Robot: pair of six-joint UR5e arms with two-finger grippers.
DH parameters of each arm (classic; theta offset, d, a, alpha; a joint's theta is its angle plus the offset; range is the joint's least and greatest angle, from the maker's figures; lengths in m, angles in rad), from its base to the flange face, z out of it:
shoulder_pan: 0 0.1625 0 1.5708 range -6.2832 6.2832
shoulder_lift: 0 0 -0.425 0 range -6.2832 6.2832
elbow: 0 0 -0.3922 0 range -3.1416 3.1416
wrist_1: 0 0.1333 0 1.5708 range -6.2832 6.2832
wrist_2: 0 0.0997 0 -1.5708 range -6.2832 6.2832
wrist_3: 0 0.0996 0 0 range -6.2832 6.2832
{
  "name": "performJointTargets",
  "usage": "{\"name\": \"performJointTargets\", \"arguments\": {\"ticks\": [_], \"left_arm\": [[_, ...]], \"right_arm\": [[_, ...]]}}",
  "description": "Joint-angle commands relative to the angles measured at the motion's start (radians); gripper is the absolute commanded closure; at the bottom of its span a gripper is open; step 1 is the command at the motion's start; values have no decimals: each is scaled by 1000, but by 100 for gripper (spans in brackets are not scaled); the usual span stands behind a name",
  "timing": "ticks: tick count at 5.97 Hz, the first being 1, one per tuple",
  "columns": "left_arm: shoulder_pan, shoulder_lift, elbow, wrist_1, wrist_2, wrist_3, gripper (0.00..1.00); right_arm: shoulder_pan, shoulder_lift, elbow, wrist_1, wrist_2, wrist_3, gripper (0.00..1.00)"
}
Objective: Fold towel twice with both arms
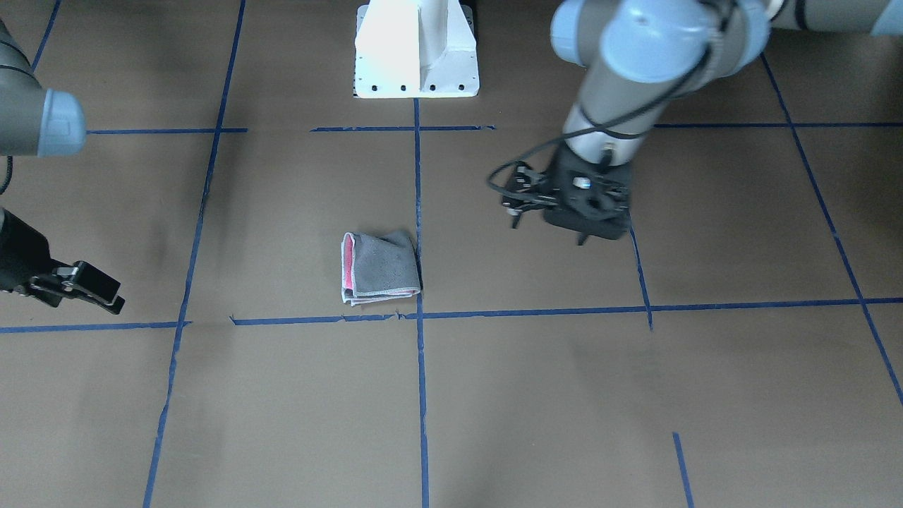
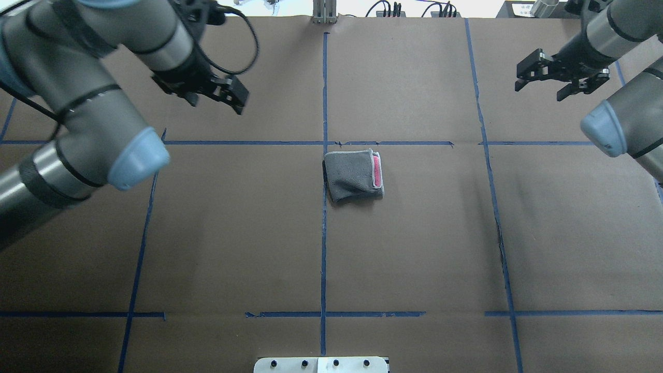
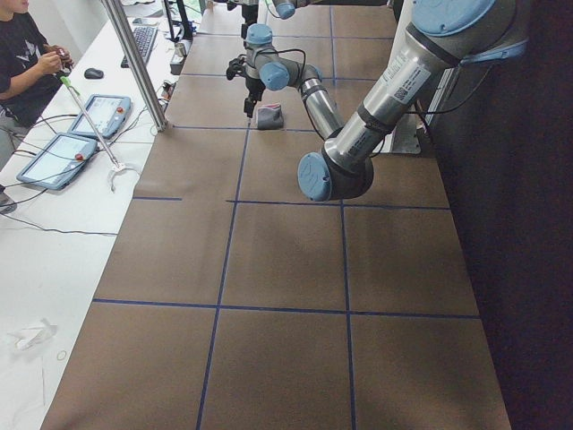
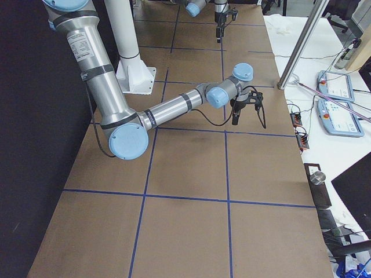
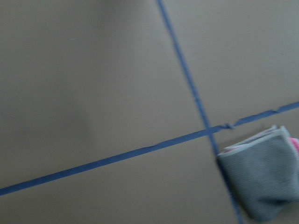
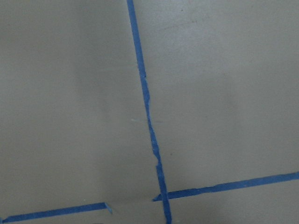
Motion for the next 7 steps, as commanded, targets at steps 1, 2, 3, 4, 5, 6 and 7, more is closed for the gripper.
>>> {"name": "performJointTargets", "arguments": {"ticks": [1,2,3,4,5,6,7], "left_arm": [[-200,185,-12,31,-161,213,0],[-263,257,6,64,-163,332,0],[-355,297,63,147,-165,537,0],[-450,316,144,193,-165,688,0],[-534,330,245,194,-165,821,0],[-590,373,310,184,-163,944,0],[-622,447,312,143,-163,1024,0]], "right_arm": [[97,-100,-2,-24,40,-257,0],[157,-137,6,-74,54,-363,0],[206,-156,1,-152,54,-510,0],[245,-157,-2,-212,53,-599,0],[247,-169,0,-216,53,-608,0],[247,-173,1,-214,53,-608,0],[247,-177,1,-214,51,-608,0]]}}
